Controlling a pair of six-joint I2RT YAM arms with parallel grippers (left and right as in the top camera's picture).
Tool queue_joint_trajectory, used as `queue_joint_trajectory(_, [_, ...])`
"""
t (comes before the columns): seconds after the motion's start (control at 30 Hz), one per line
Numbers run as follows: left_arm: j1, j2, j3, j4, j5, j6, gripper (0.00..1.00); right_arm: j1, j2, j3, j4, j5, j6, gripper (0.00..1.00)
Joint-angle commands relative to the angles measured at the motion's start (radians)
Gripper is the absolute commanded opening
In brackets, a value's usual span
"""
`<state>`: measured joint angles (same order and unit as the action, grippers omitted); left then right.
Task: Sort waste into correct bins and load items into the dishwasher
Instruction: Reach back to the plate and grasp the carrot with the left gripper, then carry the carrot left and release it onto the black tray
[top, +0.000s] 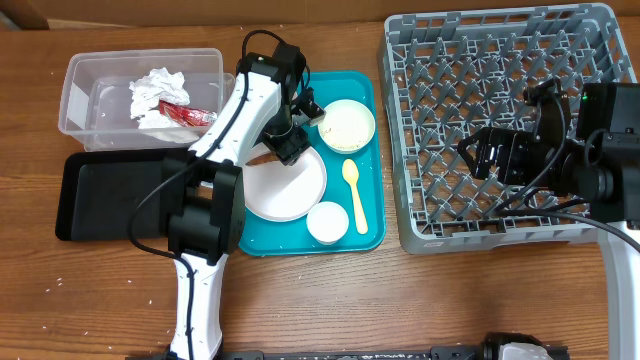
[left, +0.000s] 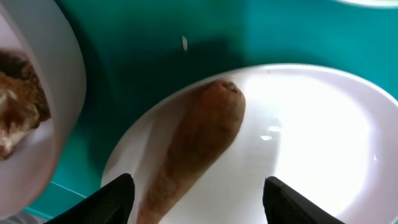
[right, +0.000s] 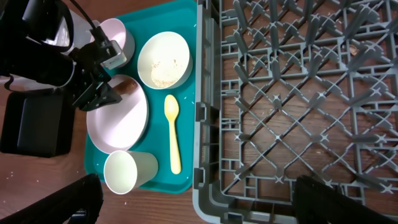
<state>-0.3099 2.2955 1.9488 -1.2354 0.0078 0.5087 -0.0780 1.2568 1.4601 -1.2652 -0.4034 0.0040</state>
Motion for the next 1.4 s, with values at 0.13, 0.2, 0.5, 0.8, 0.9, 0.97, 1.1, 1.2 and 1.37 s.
queue_joint_trajectory(0.13, [0.003,0.006,-0.115,0.091,0.018,0.019,0.66,-0.002,-0.001,0.020,0.002,0.002,-0.001,1.00])
queue_joint_trajectory(0.2, [0.002,0.006,-0.124,0.090,0.020,0.018,0.65,-0.002,-0.001,0.020,0.002,0.001,-0.001,1.00])
queue_joint_trajectory(0.5, [-0.001,0.006,-0.119,0.054,0.018,0.009,0.21,-0.002,-0.002,0.020,0.003,0.002,-0.001,1.00])
queue_joint_trajectory(0.8, [-0.030,0.000,-0.016,-0.026,0.000,-0.063,0.04,-0.002,-0.001,0.020,0.003,0.001,-0.001,1.00])
queue_joint_trajectory(0.9, [-0.037,0.000,0.116,-0.114,-0.036,-0.124,0.04,-0.002,-0.002,0.020,0.005,0.002,-0.001,1.00])
queue_joint_trajectory(0.97, [-0.037,-0.001,0.229,-0.187,-0.037,-0.158,0.04,-0.002,-0.001,0.020,0.007,0.001,-0.001,1.00])
queue_joint_trajectory(1.1, [-0.032,-0.002,0.486,-0.333,-0.038,-0.240,0.04,-0.002,-0.001,0.020,0.006,0.001,-0.001,1.00])
queue_joint_trajectory(1.2, [-0.016,-0.002,0.682,-0.452,-0.038,-0.304,0.04,-0.002,-0.001,0.020,0.006,0.001,-0.001,1.00])
queue_joint_trajectory(1.37, [0.035,-0.122,0.769,-0.455,-0.064,-0.408,0.04,-0.002,-0.001,0.020,0.007,0.002,-0.001,1.00])
